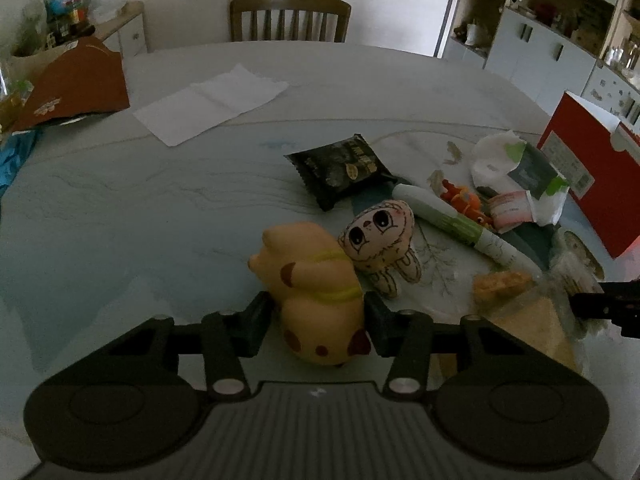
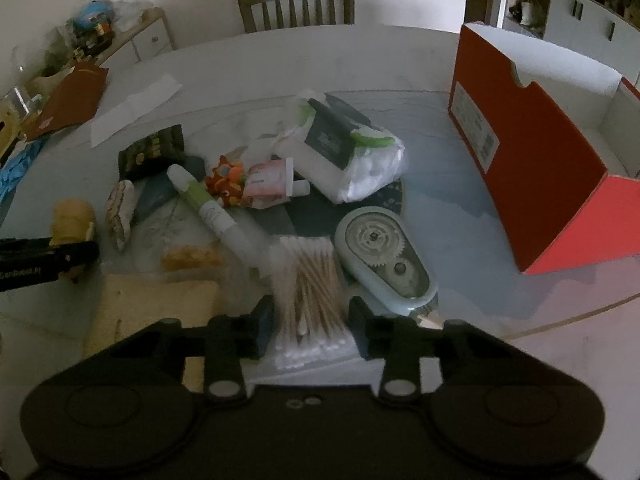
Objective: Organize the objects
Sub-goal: 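Grasp the yellow Pikachu plush with the left tool while the right tool grasps the cotton swab bag, then carry the plush and swab bag into the red box and release both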
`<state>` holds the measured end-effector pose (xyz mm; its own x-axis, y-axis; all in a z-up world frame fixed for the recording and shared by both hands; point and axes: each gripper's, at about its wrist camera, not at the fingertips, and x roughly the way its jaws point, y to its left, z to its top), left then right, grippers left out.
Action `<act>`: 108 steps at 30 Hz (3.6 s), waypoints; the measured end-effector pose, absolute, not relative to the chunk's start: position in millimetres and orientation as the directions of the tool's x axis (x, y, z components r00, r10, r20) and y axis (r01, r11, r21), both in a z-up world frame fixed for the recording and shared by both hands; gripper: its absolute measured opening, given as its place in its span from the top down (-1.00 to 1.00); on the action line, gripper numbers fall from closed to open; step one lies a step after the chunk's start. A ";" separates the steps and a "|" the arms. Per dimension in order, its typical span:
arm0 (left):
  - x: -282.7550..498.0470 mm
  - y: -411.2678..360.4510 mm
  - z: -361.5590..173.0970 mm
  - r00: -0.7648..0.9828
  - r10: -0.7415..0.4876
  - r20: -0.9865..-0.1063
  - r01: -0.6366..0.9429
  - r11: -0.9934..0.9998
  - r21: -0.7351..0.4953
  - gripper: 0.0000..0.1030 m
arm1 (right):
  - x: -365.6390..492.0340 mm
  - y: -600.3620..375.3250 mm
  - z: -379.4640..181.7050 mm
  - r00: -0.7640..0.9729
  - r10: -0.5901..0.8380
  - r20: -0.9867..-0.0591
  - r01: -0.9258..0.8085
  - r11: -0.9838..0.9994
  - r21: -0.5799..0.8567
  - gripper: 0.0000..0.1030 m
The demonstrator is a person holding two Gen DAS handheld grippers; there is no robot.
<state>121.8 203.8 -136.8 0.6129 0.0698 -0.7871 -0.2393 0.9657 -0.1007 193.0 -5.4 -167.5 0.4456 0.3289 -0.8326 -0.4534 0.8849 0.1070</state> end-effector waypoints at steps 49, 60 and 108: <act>221.1 -32.1 -20.6 0.719 -0.118 -0.685 0.066 0.993 -0.101 0.11 | 272.3 -186.7 -54.4 0.582 0.453 -0.675 -0.485 0.860 0.158 0.48; 277.7 -98.1 -16.3 0.695 -0.171 -0.698 0.166 0.983 -0.075 0.10 | 307.8 -225.4 -55.5 0.613 0.414 -0.673 -0.449 0.884 0.134 0.47; 453.4 -173.1 -127.0 0.245 -0.142 -0.959 0.254 0.964 -0.077 -0.08 | 407.6 -229.3 -172.2 0.360 0.201 -0.911 -0.518 0.855 -0.016 0.12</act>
